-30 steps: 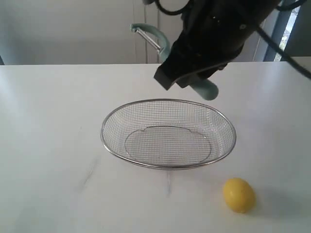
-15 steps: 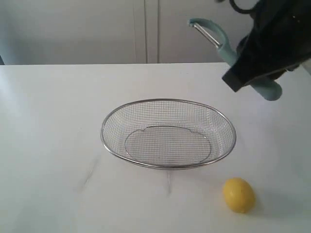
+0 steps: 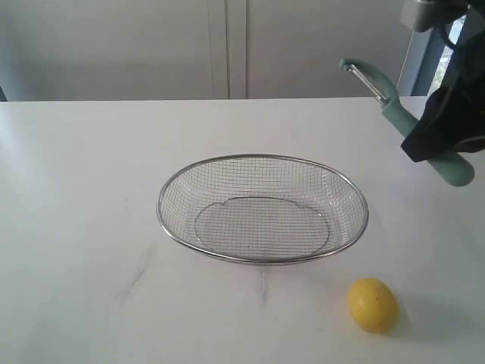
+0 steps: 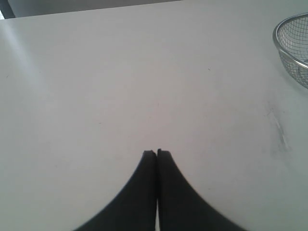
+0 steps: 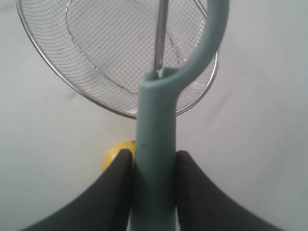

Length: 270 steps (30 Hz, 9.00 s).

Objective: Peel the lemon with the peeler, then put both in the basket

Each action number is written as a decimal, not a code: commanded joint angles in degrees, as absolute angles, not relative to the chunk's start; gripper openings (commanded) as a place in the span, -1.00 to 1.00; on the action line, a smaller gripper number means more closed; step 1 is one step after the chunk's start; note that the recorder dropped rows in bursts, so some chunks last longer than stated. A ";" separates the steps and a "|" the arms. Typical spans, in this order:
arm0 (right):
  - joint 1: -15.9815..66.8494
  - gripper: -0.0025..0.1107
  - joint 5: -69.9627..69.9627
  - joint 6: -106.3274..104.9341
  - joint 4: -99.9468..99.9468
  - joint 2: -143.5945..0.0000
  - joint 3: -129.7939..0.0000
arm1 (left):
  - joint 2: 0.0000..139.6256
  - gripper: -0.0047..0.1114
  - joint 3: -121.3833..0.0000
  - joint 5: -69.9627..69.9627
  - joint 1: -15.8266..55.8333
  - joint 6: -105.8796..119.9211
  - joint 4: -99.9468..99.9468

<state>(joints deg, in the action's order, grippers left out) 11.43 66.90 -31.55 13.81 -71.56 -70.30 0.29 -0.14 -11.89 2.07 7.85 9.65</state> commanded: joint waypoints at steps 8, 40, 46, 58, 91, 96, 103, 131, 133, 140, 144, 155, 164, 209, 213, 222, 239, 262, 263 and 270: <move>7.91 -0.96 69.96 -38.79 24.15 -75.07 -68.33 | 0.00 -0.92 0.00 -12.07 1.92 7.72 10.05; 7.91 -0.96 68.97 -38.20 24.15 -74.85 -67.74 | 0.00 -0.92 0.00 -12.07 2.02 7.72 10.05; 7.91 -0.96 68.97 -38.20 24.15 -74.85 -67.74 | 0.00 -0.92 0.00 -12.07 2.02 7.72 10.05; 7.91 -0.96 68.97 -38.20 24.15 -74.85 -67.74 | 0.00 -0.92 0.00 -6.76 2.00 7.72 10.05; 7.91 -0.96 68.73 -38.20 24.15 -74.85 -67.74 | 0.00 -0.92 0.00 20.18 2.00 -10.05 9.79; 7.91 -0.96 68.73 -38.20 24.15 -74.85 -67.74 | 0.00 -0.92 0.00 28.41 2.00 -13.64 9.79; 7.91 -0.96 68.73 -38.20 24.15 -74.85 -67.74 | 0.00 -0.92 0.00 39.39 2.00 -23.87 4.58; 7.91 -0.96 68.61 -38.20 24.15 -74.85 -67.74 | 33.32 -0.92 -31.05 0.77 7.11 -66.24 -63.34; 7.91 -0.96 68.61 -38.20 24.15 -74.85 -67.74 | 35.72 -0.92 -32.13 -3.35 9.37 -64.75 -63.83; 7.91 -0.96 68.61 -38.20 24.15 -74.85 -67.74 | 46.57 -0.92 -41.86 -35.93 15.38 -32.09 -47.71; 7.91 -0.96 68.61 -38.20 24.15 -74.85 -67.74 | 52.85 -0.92 -47.42 -45.23 15.50 -10.84 -28.10; 7.91 -0.96 68.61 -38.20 24.15 -74.85 -67.74 | 61.64 -0.92 -48.15 -39.58 17.58 21.16 10.49; 7.91 -0.96 68.61 -38.20 24.15 -74.85 -67.74 | 68.19 -0.92 -48.24 -36.17 29.42 22.33 12.98; 7.91 -0.96 68.61 -38.20 24.15 -74.85 -67.74 | 107.46 -0.87 -88.62 -34.66 65.45 39.92 5.50; 7.91 -0.96 68.61 -38.20 24.15 -74.85 -67.74 | 108.65 -0.63 -88.62 -34.46 65.45 46.08 5.84; 7.91 -0.96 68.61 -38.20 24.15 -74.85 -67.74 | 109.54 -0.10 -88.62 -35.62 65.45 76.12 5.94; 7.91 -0.96 69.96 -38.20 23.94 -74.85 -67.74 | 113.13 0.34 -88.62 -30.91 65.34 100.96 4.64; 7.91 -0.96 69.96 -26.51 21.39 -74.47 -70.00 | 115.22 0.34 -88.62 -23.26 65.34 105.43 4.64; 7.91 -0.96 69.96 -25.37 19.69 -74.22 -70.59 | 115.34 0.34 -88.62 -22.42 65.34 105.43 4.64; 7.91 -0.96 69.96 -20.56 14.28 -73.76 -71.86 | 117.26 0.34 -88.62 -16.77 65.34 105.43 4.77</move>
<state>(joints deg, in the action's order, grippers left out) 8.27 69.89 -21.56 15.11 -74.21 -71.34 116.41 -88.44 -18.29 65.14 104.57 4.48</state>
